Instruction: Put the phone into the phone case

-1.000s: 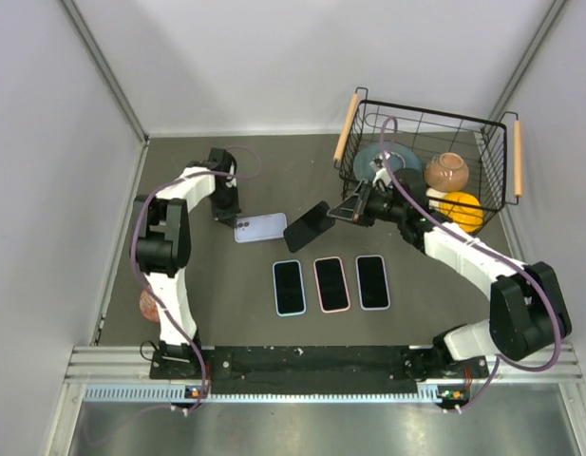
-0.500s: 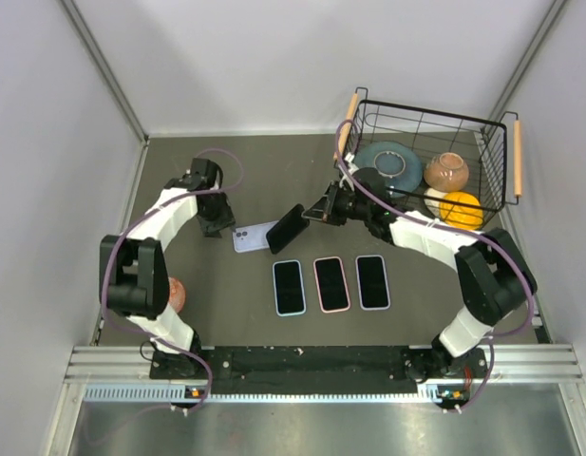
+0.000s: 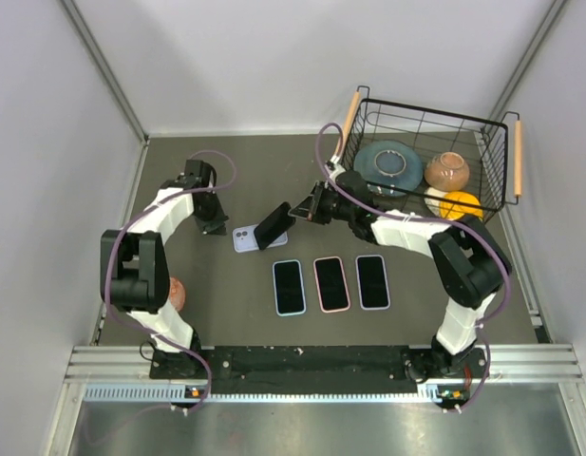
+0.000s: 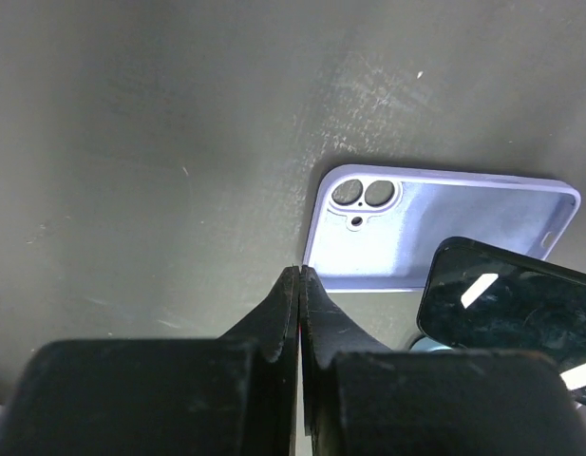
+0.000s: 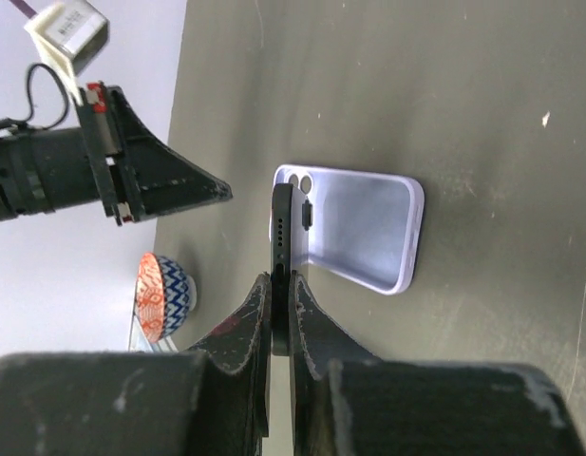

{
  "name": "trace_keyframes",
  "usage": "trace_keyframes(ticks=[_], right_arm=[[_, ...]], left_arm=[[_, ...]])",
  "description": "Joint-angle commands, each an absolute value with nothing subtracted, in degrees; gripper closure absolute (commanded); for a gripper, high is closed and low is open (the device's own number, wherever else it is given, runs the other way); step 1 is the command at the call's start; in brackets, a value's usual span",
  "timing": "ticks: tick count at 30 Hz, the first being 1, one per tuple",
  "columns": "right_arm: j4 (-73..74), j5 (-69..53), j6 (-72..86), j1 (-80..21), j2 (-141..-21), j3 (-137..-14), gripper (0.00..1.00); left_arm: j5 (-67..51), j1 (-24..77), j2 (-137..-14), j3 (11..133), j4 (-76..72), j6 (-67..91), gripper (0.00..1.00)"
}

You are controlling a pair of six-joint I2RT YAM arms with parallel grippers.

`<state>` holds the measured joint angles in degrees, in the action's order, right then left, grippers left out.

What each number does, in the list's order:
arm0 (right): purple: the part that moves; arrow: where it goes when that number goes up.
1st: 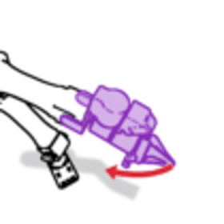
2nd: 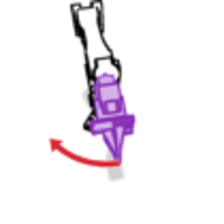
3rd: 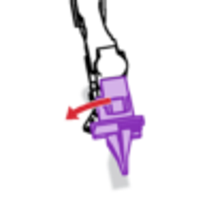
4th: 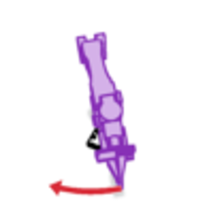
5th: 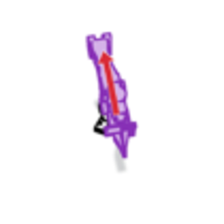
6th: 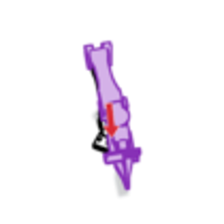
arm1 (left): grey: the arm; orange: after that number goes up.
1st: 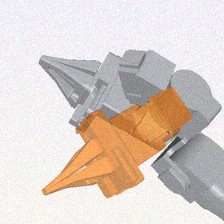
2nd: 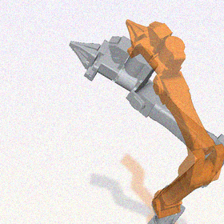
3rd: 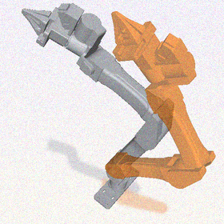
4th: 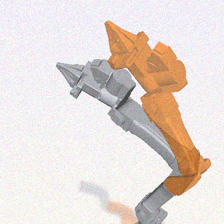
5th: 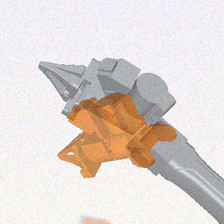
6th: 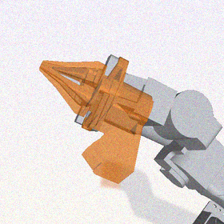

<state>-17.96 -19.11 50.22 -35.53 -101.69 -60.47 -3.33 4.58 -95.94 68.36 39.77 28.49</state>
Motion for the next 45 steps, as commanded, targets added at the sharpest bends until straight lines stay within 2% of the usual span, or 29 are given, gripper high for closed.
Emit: trace_keyframes(ticks=[1,13,33,45], right_arm=[[-23.73,-18.11,52.91,-35.86,-104.5,-63.72,1.0],[-26.8,-17.14,54.14,-37.09,-109.6,-64.6,1.0],[-29.1,-15.29,55.37,-42.01,-115.04,-66.7,1.0],[-26.55,-21.17,49.57,-42.54,-116.81,-67.06,1.0]], left_arm=[[-5.45,4.31,-99.13,68.9,39.11,29.53,1.0],[-8.0,4.22,-104.59,67.32,39.46,30.15,1.0],[-10.9,4.22,-104.5,65.83,38.23,30.41,1.0],[-0.44,-1.04,-103.8,73.21,43.59,29.45,1.0]])
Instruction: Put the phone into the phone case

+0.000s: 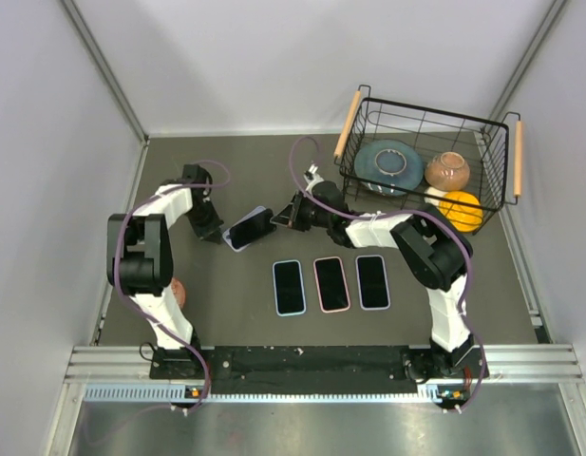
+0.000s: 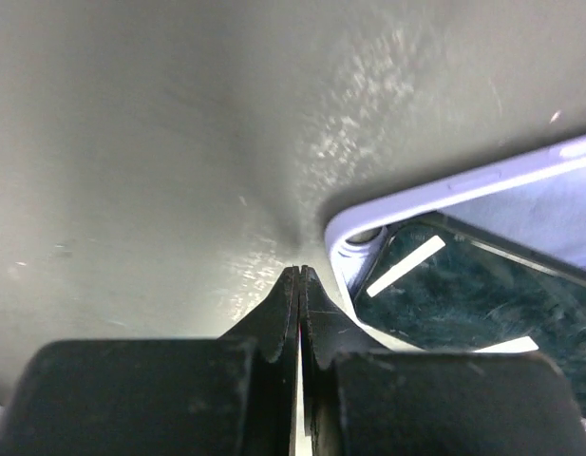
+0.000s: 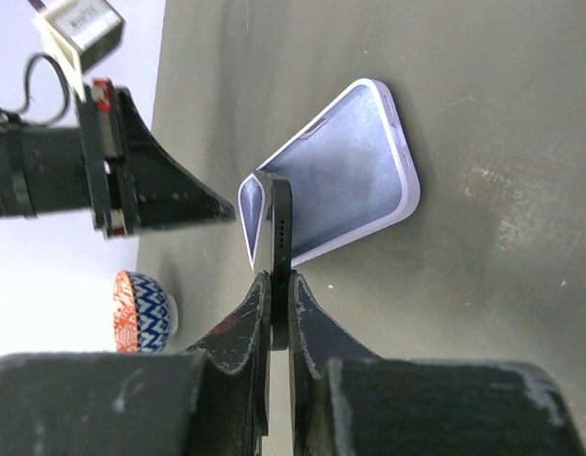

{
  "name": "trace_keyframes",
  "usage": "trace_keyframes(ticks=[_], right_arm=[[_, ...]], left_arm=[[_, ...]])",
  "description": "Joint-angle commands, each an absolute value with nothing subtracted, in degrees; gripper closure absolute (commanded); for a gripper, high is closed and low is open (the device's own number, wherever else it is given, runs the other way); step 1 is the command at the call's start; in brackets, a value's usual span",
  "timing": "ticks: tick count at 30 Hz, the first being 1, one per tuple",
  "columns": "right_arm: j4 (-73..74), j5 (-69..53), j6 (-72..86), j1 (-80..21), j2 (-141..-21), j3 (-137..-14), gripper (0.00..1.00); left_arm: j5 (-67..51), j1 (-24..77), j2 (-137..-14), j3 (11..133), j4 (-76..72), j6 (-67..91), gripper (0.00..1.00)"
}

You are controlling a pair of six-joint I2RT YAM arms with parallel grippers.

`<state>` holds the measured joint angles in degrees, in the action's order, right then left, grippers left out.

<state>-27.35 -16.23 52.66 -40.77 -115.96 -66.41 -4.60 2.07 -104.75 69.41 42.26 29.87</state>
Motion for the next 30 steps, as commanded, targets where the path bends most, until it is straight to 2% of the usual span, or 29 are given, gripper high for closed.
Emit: trace_keyframes(ticks=[1,6,13,21,25,27,30], right_arm=[[-25.67,-21.88,49.4,-42.45,-117.15,-67.41,1.0],[-21.63,-24.96,46.94,-42.45,-117.86,-69.52,1.0],[-14.16,-27.16,45.7,-42.45,-119.0,-73.47,1.0],[-13.81,-27.78,48.42,-42.28,-115.32,-74.53,1.0],[-9.33,-25.49,48.25,-42.27,-111.54,-74.97,1.0],[-8.88,-24.79,48.34,-42.19,-109.69,-74.18,1.0],[-7.3,-24.69,47.29,-41.66,-109.51,-75.14,1.0]], left_arm=[[1.47,-1.32,-104.06,73.73,44.46,29.27,1.0],[0.27,-1.32,-105.55,74.62,43.69,29.35,1.0],[-10.8,-1.32,-107.22,73.3,39.73,28.92,1.0],[-1.85,-1.41,-103.54,75.14,42.98,28.3,1.0],[1.58,-1.32,-101.34,75.94,44.12,27.95,0.87],[1.84,-1.32,-100.9,75.5,44.3,27.77,0.84],[2.02,-1.32,-101.34,74.45,44.74,27.68,0.92]])
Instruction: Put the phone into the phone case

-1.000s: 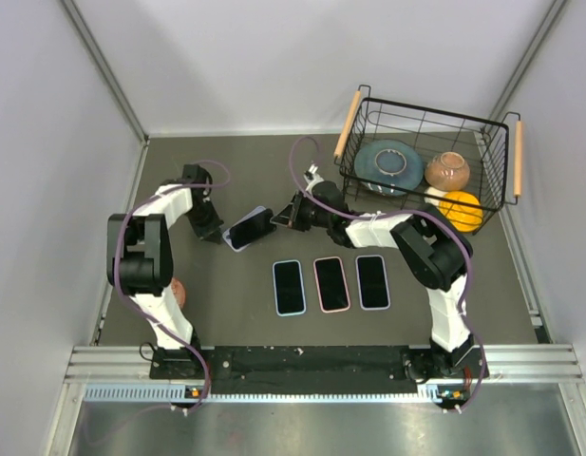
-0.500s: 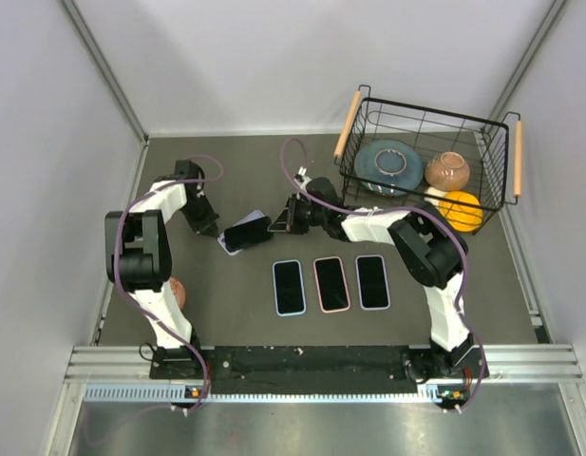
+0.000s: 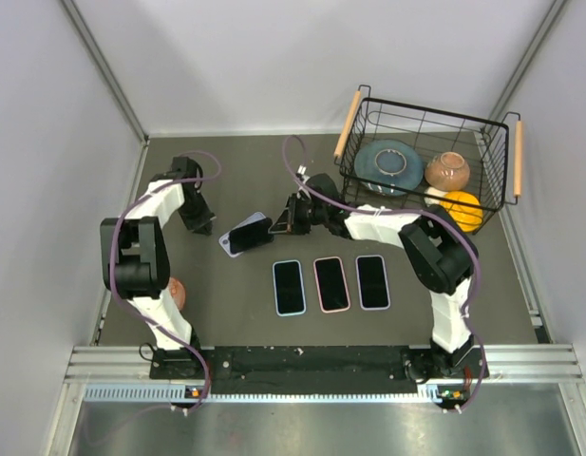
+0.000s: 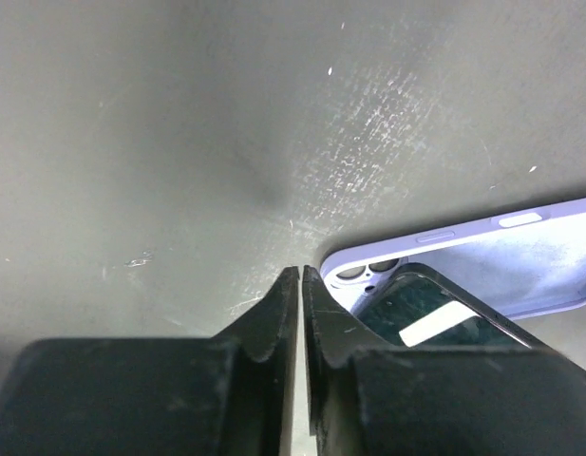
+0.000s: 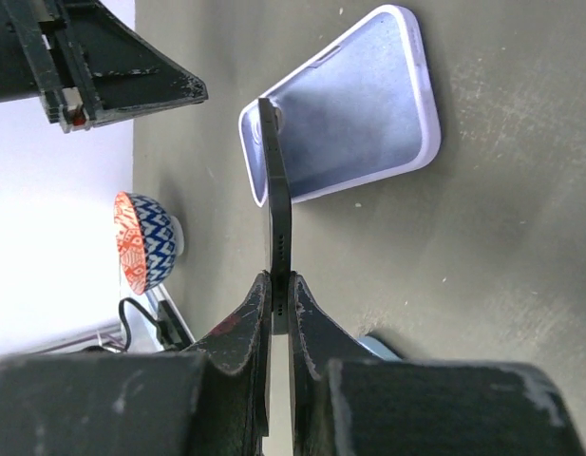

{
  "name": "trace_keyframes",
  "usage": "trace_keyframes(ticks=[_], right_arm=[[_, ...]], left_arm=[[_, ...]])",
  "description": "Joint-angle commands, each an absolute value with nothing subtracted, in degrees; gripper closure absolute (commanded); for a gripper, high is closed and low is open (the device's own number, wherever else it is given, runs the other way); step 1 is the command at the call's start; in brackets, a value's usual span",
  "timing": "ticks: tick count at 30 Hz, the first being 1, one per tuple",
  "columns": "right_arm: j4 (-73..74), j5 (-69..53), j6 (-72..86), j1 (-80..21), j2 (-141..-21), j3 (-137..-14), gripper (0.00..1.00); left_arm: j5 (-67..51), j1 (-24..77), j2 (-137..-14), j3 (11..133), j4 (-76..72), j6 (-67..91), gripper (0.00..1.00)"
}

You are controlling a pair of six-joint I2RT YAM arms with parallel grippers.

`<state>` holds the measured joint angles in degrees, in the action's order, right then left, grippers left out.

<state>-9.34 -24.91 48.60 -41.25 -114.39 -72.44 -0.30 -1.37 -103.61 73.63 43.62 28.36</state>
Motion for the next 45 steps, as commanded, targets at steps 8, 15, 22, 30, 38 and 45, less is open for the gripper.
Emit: trace_keyframes(ticks=[8,15,22,30,38,45], right_arm=[[4.89,-34.53,40.62,-38.67,-115.66,-87.0,1.0],[12.74,-39.02,34.9,-38.32,-121.02,-95.18,1.0],[13.36,-39.81,33.84,-37.71,-121.55,-95.27,1.0],[13.54,-39.73,33.66,-37.36,-120.94,-94.83,1.0],[13.71,-40.25,33.4,-37.09,-120.32,-94.57,1.0],[13.62,-40.17,33.4,-37.0,-119.97,-93.78,1.0]], left_arm=[[-2.72,-1.14,-100.99,70.23,43.07,28.21,1.0],[-5.89,-1.14,-99.06,66.72,43.07,28.48,0.99],[-10.54,-0.97,-95.72,62.93,40.0,30.85,0.77],[-9.23,-0.18,-97.73,62.22,38.32,32.08,0.75],[-6.16,-0.18,-99.84,64.95,38.41,32.08,0.75],[-8.52,-0.18,-101.25,64.17,36.48,33.13,0.73]])
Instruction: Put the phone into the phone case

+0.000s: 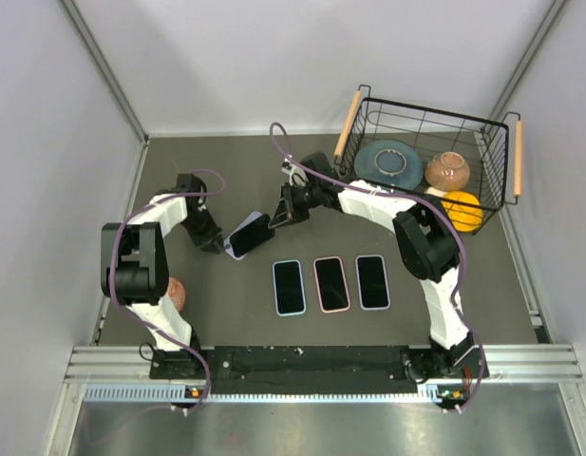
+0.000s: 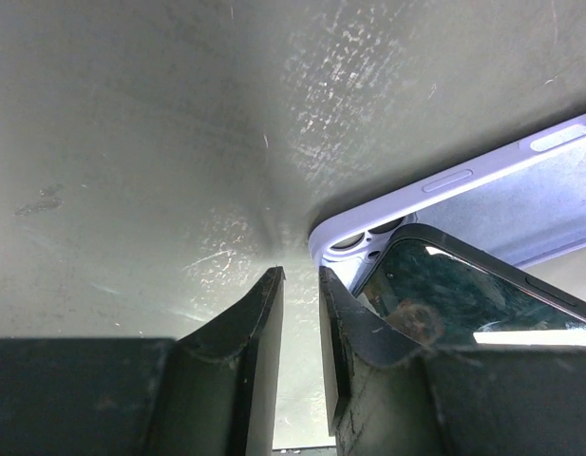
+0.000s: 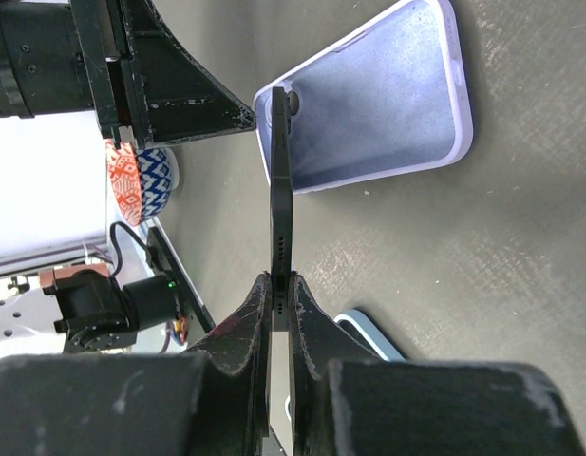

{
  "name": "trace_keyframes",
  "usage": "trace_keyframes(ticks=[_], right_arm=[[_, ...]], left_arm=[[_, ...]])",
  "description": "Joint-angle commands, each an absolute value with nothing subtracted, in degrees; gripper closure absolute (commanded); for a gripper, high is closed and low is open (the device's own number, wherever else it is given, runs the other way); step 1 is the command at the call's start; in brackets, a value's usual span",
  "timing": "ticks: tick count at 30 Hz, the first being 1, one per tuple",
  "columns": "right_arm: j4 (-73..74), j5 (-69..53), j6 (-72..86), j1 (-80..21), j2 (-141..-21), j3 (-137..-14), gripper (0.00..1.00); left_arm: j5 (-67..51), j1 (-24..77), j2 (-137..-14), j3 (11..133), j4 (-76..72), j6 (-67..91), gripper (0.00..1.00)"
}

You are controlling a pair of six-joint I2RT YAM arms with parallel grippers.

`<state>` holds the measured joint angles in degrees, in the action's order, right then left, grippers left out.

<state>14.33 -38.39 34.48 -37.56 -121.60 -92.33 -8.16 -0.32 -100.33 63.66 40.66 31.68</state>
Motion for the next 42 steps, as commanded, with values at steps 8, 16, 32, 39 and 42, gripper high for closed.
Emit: trace_keyframes(ticks=[8,16,32,39,42], right_arm=[[13.54,-40.17,33.31,-37.09,-119.79,-93.16,1.0],[13.54,-38.76,32.96,-36.91,-118.83,-91.93,1.0],[13.97,-41.92,31.64,-34.37,-118.57,-91.14,1.0],[17.4,-43.86,29.89,-34.45,-120.67,-93.87,1.0],[18.37,-43.86,29.01,-34.28,-120.59,-93.87,1.0]], left_arm=[[-10.89,-0.26,-102.39,62.41,34.03,35.42,0.67],[-11.69,-0.18,-98.09,61.43,32.43,37.0,0.66],[-10.37,-0.26,-104.41,67.23,37.26,26.38,1.0],[-10.29,1.41,-108.54,77.5,43.85,15.48,1.0],[-9.32,1.67,-108.55,78.31,43.6,12.66,1.0]])
